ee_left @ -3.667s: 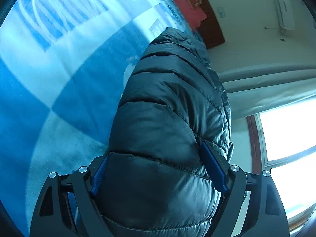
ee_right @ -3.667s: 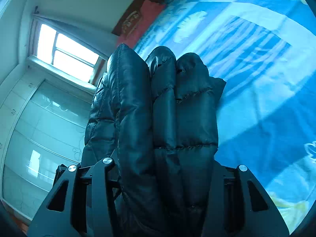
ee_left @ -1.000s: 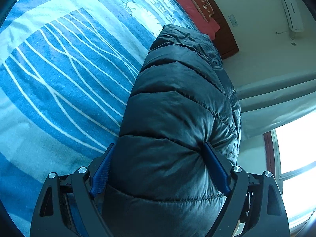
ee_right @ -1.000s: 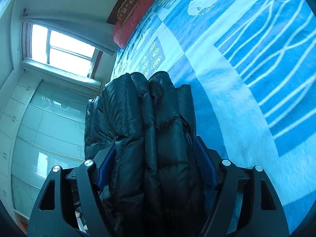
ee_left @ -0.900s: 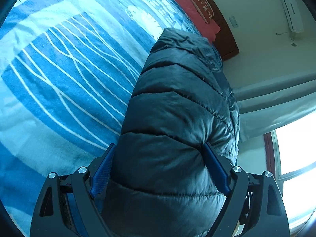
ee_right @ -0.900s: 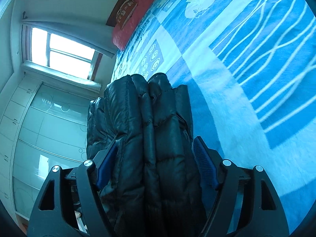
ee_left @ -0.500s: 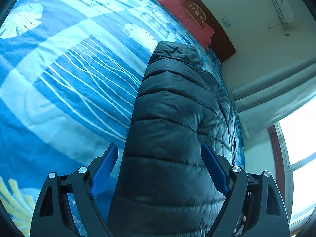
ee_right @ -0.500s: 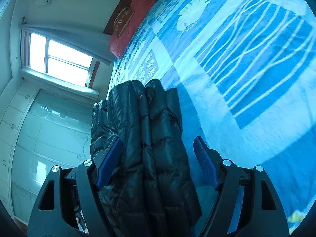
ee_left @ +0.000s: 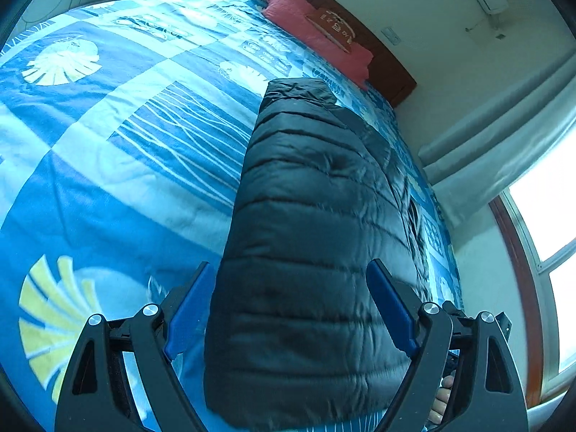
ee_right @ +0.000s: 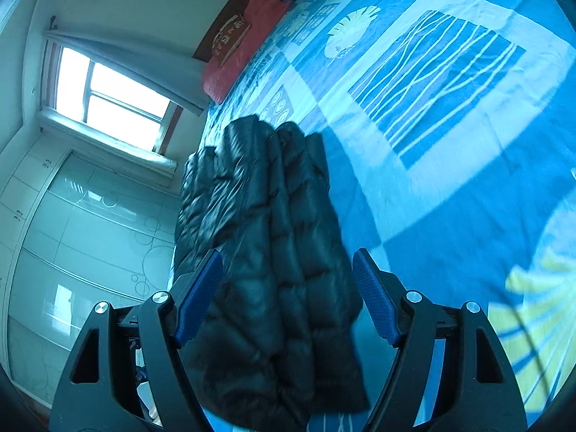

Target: Fold large clothes

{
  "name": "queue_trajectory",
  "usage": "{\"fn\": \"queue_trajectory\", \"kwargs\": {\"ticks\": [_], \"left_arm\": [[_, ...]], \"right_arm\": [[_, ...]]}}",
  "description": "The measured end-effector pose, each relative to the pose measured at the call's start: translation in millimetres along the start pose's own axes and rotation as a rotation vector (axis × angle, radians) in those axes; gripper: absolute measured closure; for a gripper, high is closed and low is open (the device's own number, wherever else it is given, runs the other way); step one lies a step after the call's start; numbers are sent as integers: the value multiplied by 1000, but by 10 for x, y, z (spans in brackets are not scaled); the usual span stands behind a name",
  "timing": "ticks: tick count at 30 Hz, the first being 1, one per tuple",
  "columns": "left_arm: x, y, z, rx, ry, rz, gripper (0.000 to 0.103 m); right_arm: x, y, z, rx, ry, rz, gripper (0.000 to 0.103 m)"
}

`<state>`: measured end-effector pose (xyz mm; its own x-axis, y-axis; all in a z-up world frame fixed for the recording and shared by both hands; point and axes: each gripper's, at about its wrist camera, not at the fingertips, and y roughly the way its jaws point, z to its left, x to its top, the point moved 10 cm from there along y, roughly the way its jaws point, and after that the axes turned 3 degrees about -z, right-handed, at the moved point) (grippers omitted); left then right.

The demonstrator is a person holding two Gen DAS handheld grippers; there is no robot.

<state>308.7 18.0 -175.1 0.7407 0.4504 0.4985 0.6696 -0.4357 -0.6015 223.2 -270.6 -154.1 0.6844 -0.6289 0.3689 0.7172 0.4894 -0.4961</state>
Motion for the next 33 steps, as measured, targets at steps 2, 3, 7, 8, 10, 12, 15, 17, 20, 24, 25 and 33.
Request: {"fn": "queue_trajectory", "kwargs": {"ticks": [2,3,7,8,10,12,15,17,20,24,25,33], "left_arm": [[-89,-90,-14,1,3,-6,19],[-133,-130,-26,1,5,-6,19],[-322,-313,-48,28,35,-15,19],[-366,-358,-59,42,52,-19,19],[-409,-421,-65,74,82,-29,19],[-448,-488,-77,105,114,-44,19],[-511,-580,-118,155,178,-62,19],[-552,-634,-159,194,233,-77,19],[-561,-692,-196,234,277,-112,19],[-594,-780,-220,299,347,-134,19],[-594,-805,-226,319,365,-143,19],[-603,-995,-294,365,417,-194,19]], "right_arm": [[-89,-72,48,11,-1,-4,28],[-148,-108,70,11,-3,-4,28],[-341,-218,111,-41,-54,-10,28],[-407,-257,118,-71,-81,-16,28],[-506,-338,142,-120,-130,-35,28],[-578,-407,179,-158,-173,-50,28],[-680,-484,253,-230,-253,-68,28],[-733,-526,311,-281,-310,-84,28],[-808,-567,410,-360,-409,-109,28],[-893,-621,543,-426,-514,-148,22],[-895,-626,566,-436,-529,-156,22],[-1005,-684,825,-489,-654,-206,22]]}}
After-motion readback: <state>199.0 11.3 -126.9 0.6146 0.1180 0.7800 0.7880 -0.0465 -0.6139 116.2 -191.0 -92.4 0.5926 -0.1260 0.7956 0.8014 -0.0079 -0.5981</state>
